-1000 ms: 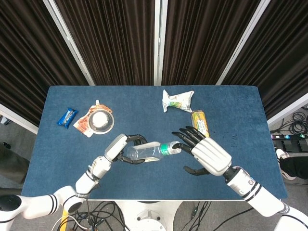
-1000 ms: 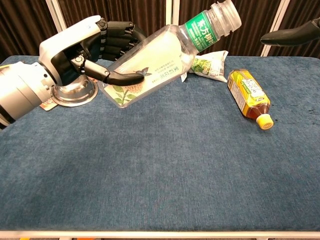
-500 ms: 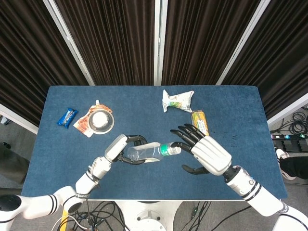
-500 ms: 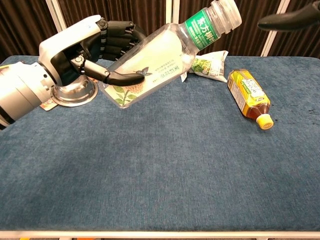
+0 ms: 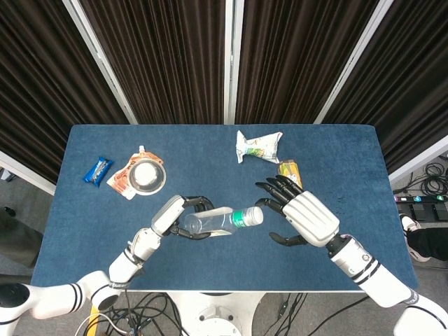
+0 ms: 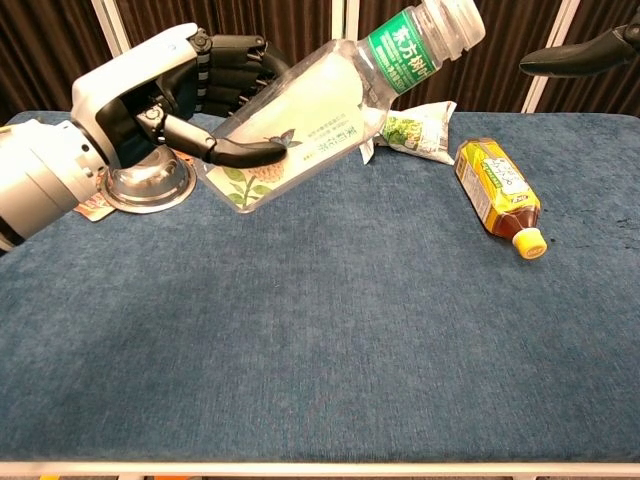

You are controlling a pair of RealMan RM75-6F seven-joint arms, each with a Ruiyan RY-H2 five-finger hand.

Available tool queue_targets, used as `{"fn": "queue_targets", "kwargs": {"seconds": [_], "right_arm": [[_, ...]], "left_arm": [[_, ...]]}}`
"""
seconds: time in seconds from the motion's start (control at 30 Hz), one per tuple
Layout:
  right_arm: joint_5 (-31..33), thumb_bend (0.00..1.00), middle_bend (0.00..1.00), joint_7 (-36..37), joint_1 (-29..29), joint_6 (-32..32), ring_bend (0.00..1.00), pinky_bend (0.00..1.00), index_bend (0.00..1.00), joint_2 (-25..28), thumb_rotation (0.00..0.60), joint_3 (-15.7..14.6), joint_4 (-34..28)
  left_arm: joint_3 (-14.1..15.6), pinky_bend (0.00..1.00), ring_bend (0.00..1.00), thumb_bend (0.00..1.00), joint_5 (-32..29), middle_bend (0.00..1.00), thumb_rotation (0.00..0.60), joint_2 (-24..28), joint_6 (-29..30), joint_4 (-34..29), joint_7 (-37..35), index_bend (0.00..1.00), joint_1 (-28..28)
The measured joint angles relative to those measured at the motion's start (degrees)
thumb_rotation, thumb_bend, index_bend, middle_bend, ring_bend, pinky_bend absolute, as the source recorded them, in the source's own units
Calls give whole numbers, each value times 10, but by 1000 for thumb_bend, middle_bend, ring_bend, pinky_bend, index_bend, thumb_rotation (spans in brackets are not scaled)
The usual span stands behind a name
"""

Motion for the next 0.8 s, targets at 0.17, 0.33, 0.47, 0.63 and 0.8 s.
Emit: {"fn": "queue_targets", "kwargs": {"seconds": [0.17,0.33,0.47,0.63,0.8], "right_arm": [[-10,205,65,3,-2,5,0,0,254,1,547,-2,-1],[-16,205,65,5,-3,7,0,0,254,3,547,-3,-3],[-23,206,66,3,-3,7,0,0,254,3,547,-6,-5],[-26,205,66,2,-5,11,0,0,254,4,547,-6,-8],[-28,205,66,2,-6,15,0,0,254,4,548,-5,-8]], "left_arm": [[0,577,523,379,-2,596,600,-1,-2,1,0,620,0],[-1,577,523,380,-4,596,600,-1,-3,4,-4,620,0],[-2,577,523,379,-4,596,600,-2,-3,6,-6,621,-1],[-1,577,523,380,-5,596,600,-3,-2,8,-7,621,0],[-1,577,523,380,-4,596,600,-4,-1,9,-8,621,1]]}}
